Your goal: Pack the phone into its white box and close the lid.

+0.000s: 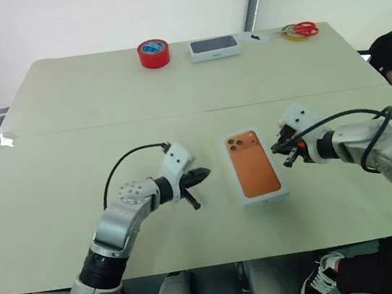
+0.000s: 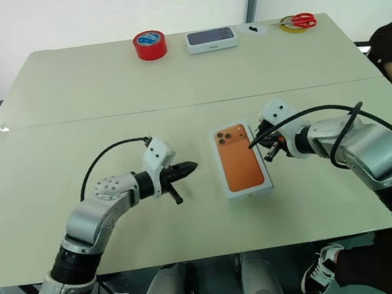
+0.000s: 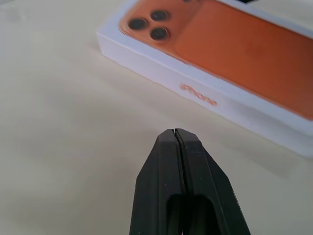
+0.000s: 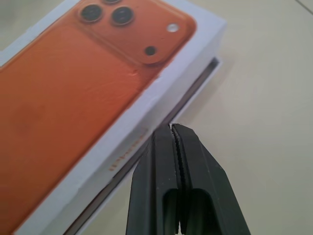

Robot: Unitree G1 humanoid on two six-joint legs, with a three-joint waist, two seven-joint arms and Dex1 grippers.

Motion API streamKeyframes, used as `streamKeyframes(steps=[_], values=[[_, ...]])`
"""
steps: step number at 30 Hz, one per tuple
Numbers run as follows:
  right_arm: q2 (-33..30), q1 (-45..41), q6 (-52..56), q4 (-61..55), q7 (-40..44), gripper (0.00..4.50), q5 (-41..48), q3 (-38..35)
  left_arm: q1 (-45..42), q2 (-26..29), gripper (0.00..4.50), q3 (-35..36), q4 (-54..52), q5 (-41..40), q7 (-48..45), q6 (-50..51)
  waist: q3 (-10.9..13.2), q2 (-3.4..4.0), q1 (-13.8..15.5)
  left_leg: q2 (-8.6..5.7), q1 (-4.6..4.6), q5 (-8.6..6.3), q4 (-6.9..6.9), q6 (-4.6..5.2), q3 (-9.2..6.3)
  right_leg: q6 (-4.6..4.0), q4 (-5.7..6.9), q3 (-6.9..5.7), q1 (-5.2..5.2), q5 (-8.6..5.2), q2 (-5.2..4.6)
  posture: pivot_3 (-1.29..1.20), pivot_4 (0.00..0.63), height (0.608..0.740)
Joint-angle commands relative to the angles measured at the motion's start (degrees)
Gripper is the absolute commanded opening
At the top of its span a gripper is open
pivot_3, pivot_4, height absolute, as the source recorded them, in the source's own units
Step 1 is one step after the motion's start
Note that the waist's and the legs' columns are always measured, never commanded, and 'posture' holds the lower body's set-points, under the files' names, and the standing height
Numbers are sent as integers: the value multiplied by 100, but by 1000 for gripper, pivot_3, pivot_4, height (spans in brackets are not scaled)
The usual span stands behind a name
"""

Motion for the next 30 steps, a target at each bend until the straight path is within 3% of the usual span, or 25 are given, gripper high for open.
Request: streamKeyframes(steps=[1,10,30], values=[[-31,52,-44,-278,166,41,-219,-123,-236,-108,0,-340,-18,110,-29,-33,0,0,0,-1,0,0,1,0,0,0,-1,0,0,0,-1,0,150,732],[31,154,-7,-344,371,41,-503,-240,-605,-768,0,-585,609,288,155,-294,0,0,-7,-1,1,0,0,0,0,1,2,0,-1,1,0,0,150,732],[129,380,77,-419,596,41,-835,-375,-571,-1199,0,-330,596,166,275,-280,0,0,3,-5,2,0,3,-1,-1,2,4,1,3,2,-3,0,150,732]])
